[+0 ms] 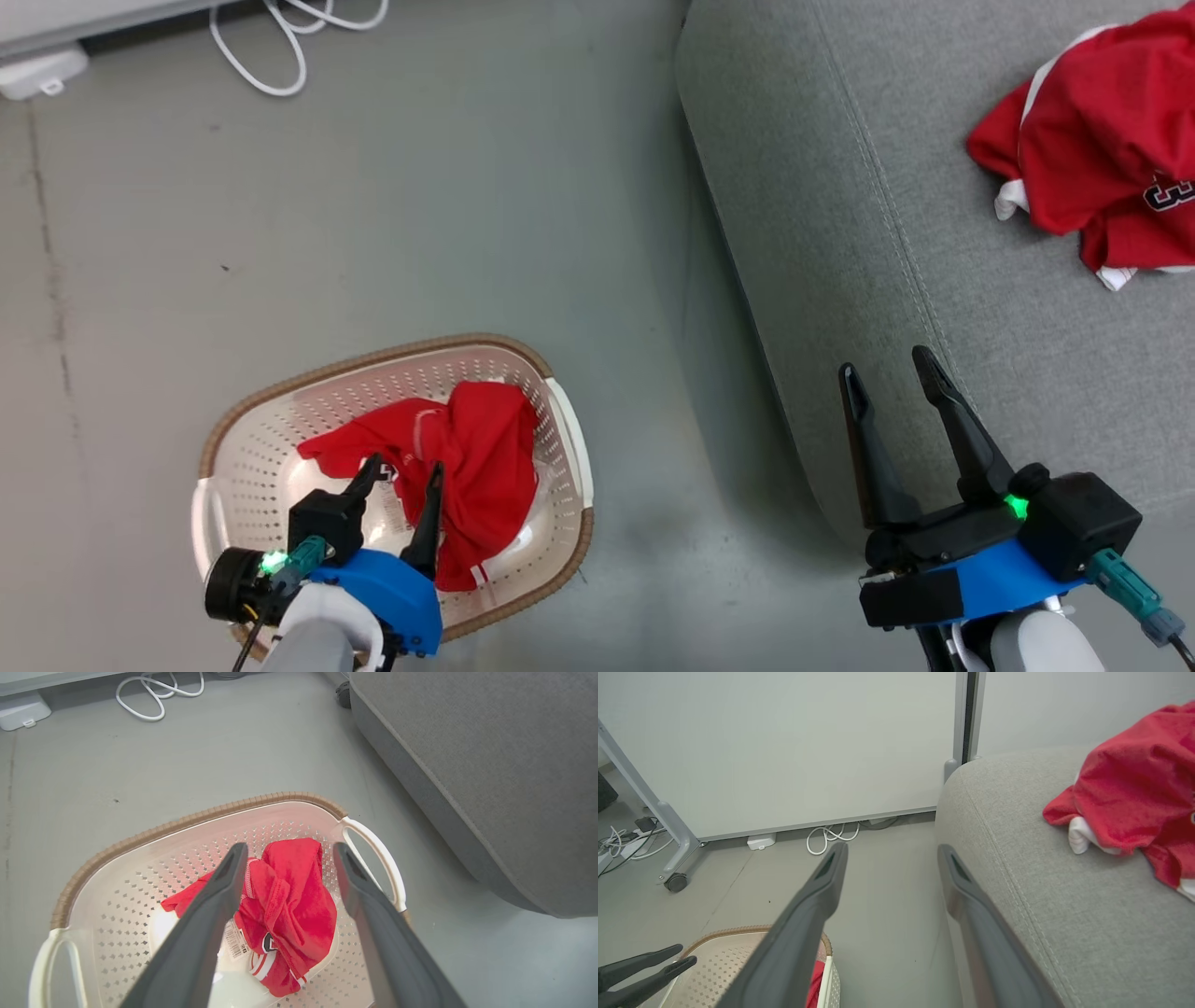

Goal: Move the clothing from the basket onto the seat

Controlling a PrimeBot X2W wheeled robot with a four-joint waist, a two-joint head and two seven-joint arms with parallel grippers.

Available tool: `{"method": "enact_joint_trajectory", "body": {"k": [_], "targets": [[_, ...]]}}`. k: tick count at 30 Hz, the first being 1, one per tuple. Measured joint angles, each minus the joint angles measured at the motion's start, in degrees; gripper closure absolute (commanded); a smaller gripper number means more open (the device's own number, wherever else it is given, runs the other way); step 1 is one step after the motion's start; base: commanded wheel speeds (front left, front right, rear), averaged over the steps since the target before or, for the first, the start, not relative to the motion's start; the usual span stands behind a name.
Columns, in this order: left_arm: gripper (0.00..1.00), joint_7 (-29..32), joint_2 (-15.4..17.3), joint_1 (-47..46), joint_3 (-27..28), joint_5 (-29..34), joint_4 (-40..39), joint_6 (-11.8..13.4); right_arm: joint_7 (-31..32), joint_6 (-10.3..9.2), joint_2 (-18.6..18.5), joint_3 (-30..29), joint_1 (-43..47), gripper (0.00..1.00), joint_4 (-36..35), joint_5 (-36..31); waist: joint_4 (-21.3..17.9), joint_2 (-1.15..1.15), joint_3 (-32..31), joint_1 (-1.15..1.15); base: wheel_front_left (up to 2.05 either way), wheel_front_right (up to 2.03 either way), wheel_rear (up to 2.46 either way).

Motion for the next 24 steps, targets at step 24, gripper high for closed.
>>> {"method": "enact_joint_trajectory", "body": {"k": [24], "targets": [[0.00, 4.67, 8.44, -9.25, 0.00, -3.30, 10.45, 1.69, -1.38, 0.00, 0.00, 8.58, -7.44, 0.00, -3.16, 8.58, -12.40, 0.00, 19.72, -0.01, 0.00, 0.00, 0.00]]}}
